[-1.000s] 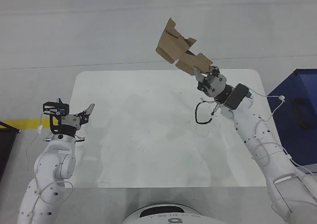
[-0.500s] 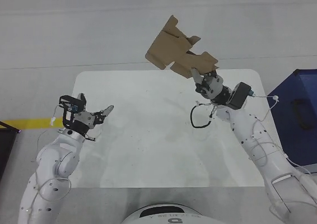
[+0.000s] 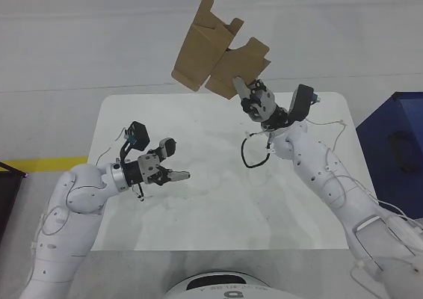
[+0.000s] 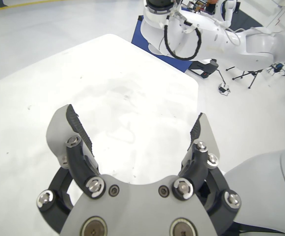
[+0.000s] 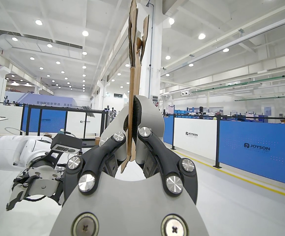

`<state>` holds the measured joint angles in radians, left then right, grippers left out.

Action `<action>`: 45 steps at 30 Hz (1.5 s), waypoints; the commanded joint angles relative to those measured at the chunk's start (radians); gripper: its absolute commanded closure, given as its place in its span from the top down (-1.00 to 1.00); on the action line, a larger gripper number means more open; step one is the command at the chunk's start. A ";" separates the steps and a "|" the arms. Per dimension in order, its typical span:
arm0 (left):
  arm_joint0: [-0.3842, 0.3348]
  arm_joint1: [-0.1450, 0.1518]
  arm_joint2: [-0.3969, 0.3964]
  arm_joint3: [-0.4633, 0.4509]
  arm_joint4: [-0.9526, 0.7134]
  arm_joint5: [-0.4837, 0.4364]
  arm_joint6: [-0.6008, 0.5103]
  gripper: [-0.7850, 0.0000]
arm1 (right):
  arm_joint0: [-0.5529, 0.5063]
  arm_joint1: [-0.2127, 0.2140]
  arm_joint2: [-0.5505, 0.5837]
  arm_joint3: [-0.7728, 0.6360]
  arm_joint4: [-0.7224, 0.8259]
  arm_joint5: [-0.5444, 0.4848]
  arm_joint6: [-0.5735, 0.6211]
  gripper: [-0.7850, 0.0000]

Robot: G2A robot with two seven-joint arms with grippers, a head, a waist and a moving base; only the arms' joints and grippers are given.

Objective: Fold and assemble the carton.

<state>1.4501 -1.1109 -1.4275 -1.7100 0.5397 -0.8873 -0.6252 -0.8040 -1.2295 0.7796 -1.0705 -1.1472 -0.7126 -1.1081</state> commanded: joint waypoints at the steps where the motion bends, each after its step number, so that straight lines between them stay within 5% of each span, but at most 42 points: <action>1: 0.002 -0.001 0.039 0.004 -0.074 -0.017 -0.006 1.00 | 0.000 0.000 0.000 0.000 0.000 0.000 0.000 -1.00; 7: -0.166 0.009 0.179 0.190 -0.588 -0.093 -0.183 1.00 | -0.059 0.015 0.054 0.021 0.242 -0.179 0.179 -1.00; 10: -0.263 0.027 0.260 0.250 -0.848 -0.031 -0.277 1.00 | -0.110 0.028 0.119 -0.006 0.413 -0.288 0.289 -1.00; 17: -0.366 0.079 0.335 0.295 -1.250 0.091 -0.399 0.85 | -0.106 0.035 0.098 0.016 0.585 -0.300 0.474 -1.00; 25: -0.410 0.109 0.353 0.369 -1.194 0.055 -0.363 0.63 | -0.115 0.040 0.124 -0.030 0.606 -0.298 0.533 -1.00; 35: -0.437 0.130 0.429 0.424 -1.214 -0.012 -0.296 0.80 | -0.130 0.039 0.122 -0.034 0.638 -0.300 0.554 -1.00; 45: -0.476 0.161 0.515 0.475 -1.112 -0.116 -0.191 0.65 | -0.144 0.097 0.134 -0.050 1.369 -0.255 1.187 -1.00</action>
<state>0.9774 -0.9529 -0.9222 -1.2390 -0.5851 -0.9891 -0.8320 -0.9507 -1.1398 0.9030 -1.1155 0.1483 -0.9863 -0.0099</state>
